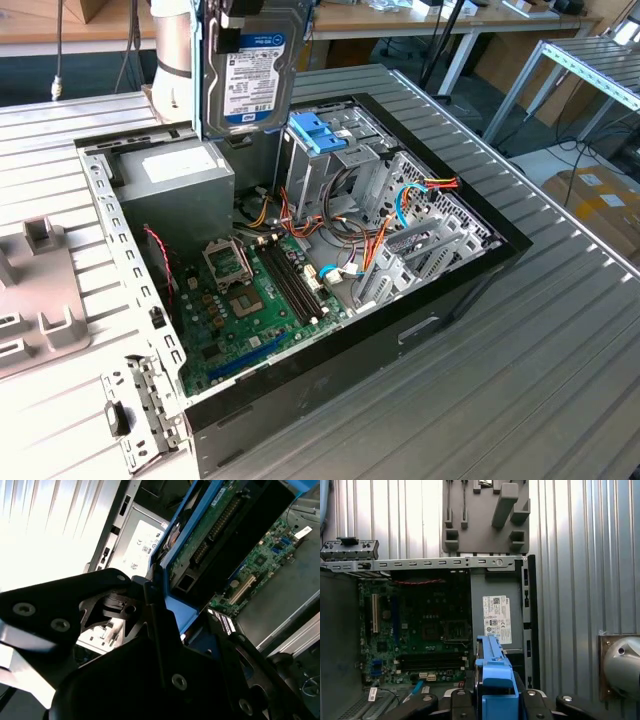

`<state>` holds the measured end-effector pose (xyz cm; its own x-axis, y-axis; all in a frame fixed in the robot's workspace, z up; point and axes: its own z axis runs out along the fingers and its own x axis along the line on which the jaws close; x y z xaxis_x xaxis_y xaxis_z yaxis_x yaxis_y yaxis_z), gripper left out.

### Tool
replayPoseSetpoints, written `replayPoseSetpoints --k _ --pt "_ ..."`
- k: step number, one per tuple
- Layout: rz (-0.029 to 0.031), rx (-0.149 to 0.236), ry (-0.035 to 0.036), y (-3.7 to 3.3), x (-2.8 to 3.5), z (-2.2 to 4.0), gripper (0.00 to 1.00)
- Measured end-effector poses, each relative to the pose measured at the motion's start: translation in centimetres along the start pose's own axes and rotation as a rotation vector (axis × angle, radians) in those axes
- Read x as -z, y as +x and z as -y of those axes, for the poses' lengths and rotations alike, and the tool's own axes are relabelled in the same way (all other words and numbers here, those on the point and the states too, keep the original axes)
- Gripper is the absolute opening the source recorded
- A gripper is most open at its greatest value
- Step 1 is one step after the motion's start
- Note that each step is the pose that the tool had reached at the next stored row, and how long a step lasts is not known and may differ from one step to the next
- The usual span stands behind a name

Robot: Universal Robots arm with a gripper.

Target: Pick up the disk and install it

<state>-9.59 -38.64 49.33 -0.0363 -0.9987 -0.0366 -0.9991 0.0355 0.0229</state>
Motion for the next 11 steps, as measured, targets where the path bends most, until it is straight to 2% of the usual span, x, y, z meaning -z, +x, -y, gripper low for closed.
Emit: replayPoseSetpoints --k 9,11 --pt "0.0039 0.0 -0.0001 1.03 -0.62 0.12 0.37" --pt "0.0061 0.0 -0.0002 1.63 -0.82 0.16 0.37"
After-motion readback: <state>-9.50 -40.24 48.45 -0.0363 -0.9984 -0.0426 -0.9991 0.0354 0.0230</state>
